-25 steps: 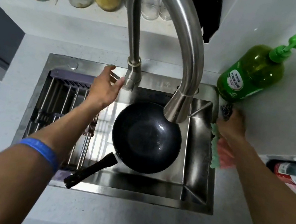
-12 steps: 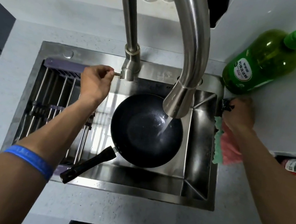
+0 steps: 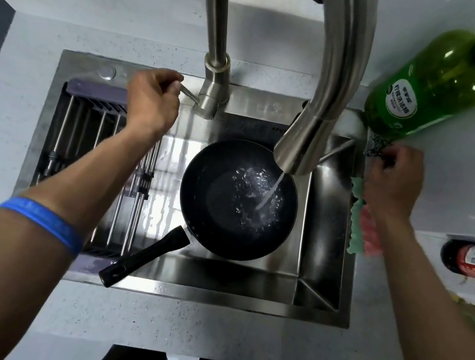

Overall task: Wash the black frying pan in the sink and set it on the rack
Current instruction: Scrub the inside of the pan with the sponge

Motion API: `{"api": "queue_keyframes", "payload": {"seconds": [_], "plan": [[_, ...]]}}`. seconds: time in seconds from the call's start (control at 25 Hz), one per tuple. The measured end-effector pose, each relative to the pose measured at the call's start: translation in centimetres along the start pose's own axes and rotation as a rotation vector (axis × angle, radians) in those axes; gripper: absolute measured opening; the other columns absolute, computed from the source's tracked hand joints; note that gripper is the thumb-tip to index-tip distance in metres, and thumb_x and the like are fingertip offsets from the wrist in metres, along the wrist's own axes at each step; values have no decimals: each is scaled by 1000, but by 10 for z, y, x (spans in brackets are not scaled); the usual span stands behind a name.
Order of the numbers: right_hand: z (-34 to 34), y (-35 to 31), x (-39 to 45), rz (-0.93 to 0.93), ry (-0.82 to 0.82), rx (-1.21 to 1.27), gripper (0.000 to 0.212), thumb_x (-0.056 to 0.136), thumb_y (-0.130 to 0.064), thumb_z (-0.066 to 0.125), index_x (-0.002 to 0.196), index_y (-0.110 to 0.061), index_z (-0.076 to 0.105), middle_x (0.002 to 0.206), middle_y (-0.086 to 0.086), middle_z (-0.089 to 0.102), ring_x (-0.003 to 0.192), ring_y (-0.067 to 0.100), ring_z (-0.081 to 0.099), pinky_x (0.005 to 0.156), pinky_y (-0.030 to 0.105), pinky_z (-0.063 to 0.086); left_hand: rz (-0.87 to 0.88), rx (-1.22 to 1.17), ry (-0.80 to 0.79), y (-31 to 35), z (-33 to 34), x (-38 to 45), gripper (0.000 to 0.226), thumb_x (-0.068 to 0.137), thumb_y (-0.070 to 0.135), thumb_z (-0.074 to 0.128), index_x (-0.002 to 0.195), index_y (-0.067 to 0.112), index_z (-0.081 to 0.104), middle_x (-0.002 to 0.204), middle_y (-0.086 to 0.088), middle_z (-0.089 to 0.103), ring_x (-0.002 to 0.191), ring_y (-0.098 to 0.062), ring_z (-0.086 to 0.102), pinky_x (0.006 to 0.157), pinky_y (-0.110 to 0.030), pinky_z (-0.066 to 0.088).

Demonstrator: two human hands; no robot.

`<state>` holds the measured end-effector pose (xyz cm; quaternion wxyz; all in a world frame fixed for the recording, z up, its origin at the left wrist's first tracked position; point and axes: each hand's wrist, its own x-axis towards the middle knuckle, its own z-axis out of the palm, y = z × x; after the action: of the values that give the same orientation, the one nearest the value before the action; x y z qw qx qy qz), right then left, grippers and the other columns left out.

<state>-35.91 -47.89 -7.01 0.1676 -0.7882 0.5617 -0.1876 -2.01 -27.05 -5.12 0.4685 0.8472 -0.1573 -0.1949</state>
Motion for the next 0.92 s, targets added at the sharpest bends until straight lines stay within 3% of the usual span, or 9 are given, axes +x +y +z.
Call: {"api": "queue_keyframes", "payload": {"seconds": [0.16, 0.28, 0.36, 0.44, 0.52, 0.64, 0.72, 0.84, 0.92], "plan": [[31, -13, -107, -32, -84, 169, 11, 89, -14, 60, 93, -5, 65, 94, 15, 66, 86, 36, 61, 78, 44, 49, -111, -47, -124, -31, -15, -42, 32, 91, 5, 62, 122, 12, 60, 90, -2, 68, 74, -13, 62, 80, -37, 57], [110, -28, -160, -30, -330, -56, 12, 85, -18, 59, 86, -9, 67, 87, 14, 69, 83, 39, 62, 76, 45, 50, -216, 563, -558, -97, -20, -135, 61, 82, 34, 74, 133, 14, 48, 118, -9, 62, 102, -27, 61, 88, -40, 51], [176, -58, -177, -70, -562, -145, 15, 86, -10, 59, 96, -7, 70, 104, 15, 68, 99, 37, 62, 87, 41, 49, -153, 998, -737, -132, -13, -190, 69, 84, 46, 66, 139, 17, 35, 124, -5, 56, 113, -27, 56, 90, -38, 48], [214, -71, -181, -209, -769, -100, 34, 94, -9, 54, 126, -5, 64, 140, 12, 55, 128, 31, 51, 108, 35, 41, -51, 1144, -706, -148, -4, -196, 56, 92, 47, 54, 136, 17, 35, 118, -2, 60, 109, -23, 61, 83, -34, 50], [220, -52, -181, -227, -895, -163, 51, 101, -19, 47, 150, -6, 40, 161, 8, 30, 145, 28, 30, 119, 36, 27, -62, 1170, -721, -147, -3, -175, 50, 90, 55, 54, 124, 19, 47, 114, -2, 64, 107, -23, 63, 82, -32, 50], [198, -33, -205, -395, -918, -480, 57, 103, -36, 38, 153, -12, 28, 157, 10, 29, 139, 30, 30, 115, 42, 28, -91, 1113, -731, -146, -4, -169, 45, 88, 55, 56, 116, 20, 51, 111, -3, 64, 104, -25, 63, 81, -33, 50], [219, -46, -193, -458, -918, -271, 60, 104, -37, 38, 155, -10, 24, 161, 10, 18, 146, 29, 20, 120, 41, 22, -65, 1113, -700, -151, -1, -172, 38, 92, 50, 53, 115, 20, 49, 109, -2, 64, 101, -24, 64, 79, -34, 50], [233, -33, -136, -193, -1014, -154, 65, 105, -41, 36, 160, -17, 11, 168, 1, -9, 154, 22, -3, 123, 36, 1, -105, 1061, -693, -163, 2, -170, 33, 92, 46, 54, 113, 21, 50, 107, -1, 64, 100, -24, 64, 78, -35, 50], [208, -14, -148, -127, -1114, -179, 68, 105, -45, 37, 160, -25, 3, 166, -3, -16, 153, 18, -9, 123, 35, -2, -116, 1064, -684, -159, 1, -169, 30, 92, 42, 57, 112, 20, 49, 106, -2, 64, 97, -24, 64, 75, -34, 49]]}}
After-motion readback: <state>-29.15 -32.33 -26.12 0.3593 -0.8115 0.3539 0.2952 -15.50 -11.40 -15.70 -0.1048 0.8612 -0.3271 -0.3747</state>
